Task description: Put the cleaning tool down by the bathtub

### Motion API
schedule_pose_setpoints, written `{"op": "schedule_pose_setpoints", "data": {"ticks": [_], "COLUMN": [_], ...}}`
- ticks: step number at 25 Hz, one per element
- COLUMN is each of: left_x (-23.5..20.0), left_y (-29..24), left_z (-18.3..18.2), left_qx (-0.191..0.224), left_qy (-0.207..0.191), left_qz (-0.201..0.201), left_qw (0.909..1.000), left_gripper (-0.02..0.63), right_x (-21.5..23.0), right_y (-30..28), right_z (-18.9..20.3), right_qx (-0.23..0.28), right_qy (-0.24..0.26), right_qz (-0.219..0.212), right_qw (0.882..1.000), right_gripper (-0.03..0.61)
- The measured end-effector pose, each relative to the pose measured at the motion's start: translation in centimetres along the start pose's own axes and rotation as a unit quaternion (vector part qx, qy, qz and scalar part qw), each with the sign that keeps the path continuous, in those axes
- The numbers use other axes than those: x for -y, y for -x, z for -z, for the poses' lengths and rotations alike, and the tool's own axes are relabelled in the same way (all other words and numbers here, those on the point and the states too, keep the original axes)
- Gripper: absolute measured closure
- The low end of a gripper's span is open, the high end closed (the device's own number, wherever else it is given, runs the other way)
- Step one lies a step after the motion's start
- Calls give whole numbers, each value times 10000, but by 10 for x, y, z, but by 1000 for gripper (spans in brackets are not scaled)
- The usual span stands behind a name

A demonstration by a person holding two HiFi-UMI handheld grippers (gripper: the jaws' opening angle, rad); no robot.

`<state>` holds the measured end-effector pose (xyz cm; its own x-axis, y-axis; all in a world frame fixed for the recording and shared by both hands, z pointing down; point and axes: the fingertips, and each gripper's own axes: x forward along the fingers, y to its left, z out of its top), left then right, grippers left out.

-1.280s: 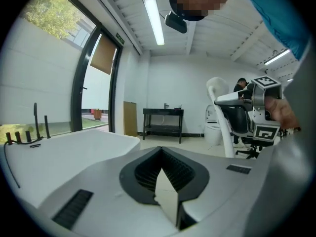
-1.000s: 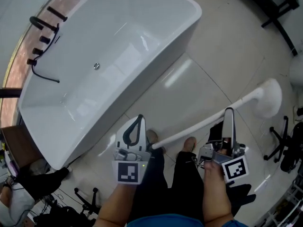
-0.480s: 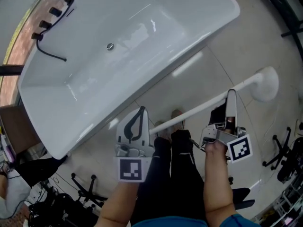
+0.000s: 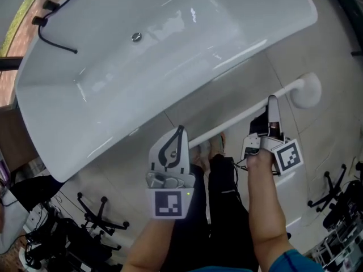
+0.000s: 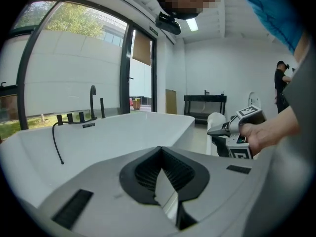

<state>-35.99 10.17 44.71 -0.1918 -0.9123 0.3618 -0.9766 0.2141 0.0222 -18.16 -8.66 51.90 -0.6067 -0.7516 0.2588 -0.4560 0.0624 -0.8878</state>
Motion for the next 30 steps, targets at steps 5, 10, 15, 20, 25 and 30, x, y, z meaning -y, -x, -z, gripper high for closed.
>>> {"op": "schedule_pose_setpoints", "data": {"ticks": [5, 10, 15, 20, 25, 30], "left_x": [-6, -4, 7, 24, 22, 23], "left_y": [-9, -36, -71, -98, -108, -130], "left_z": [36, 74, 120, 162, 209, 251], "left_qx": [-184, -370, -436, -478, -769, -923], "left_qy": [129, 151, 158, -132, -179, -211], "left_qz": [32, 191, 478, 756, 796, 859], "left_qw": [9997, 9990, 9978, 9959, 9937, 9918], "left_gripper": [614, 614, 614, 614, 614, 614], "right_x": [36, 73, 132, 208, 284, 342], "right_y": [-36, -70, -96, -129, -162, -188], "right_z": [28, 46, 69, 86, 116, 142], "right_qx": [-99, -88, -144, -282, -542, -710], "right_qy": [-83, -210, -542, -466, -277, -250], "right_qz": [328, 541, 943, 1280, 1616, 1777], "right_qw": [9994, 9983, 9940, 9903, 9850, 9812], "right_gripper": [494, 494, 494, 494, 492, 491]}}
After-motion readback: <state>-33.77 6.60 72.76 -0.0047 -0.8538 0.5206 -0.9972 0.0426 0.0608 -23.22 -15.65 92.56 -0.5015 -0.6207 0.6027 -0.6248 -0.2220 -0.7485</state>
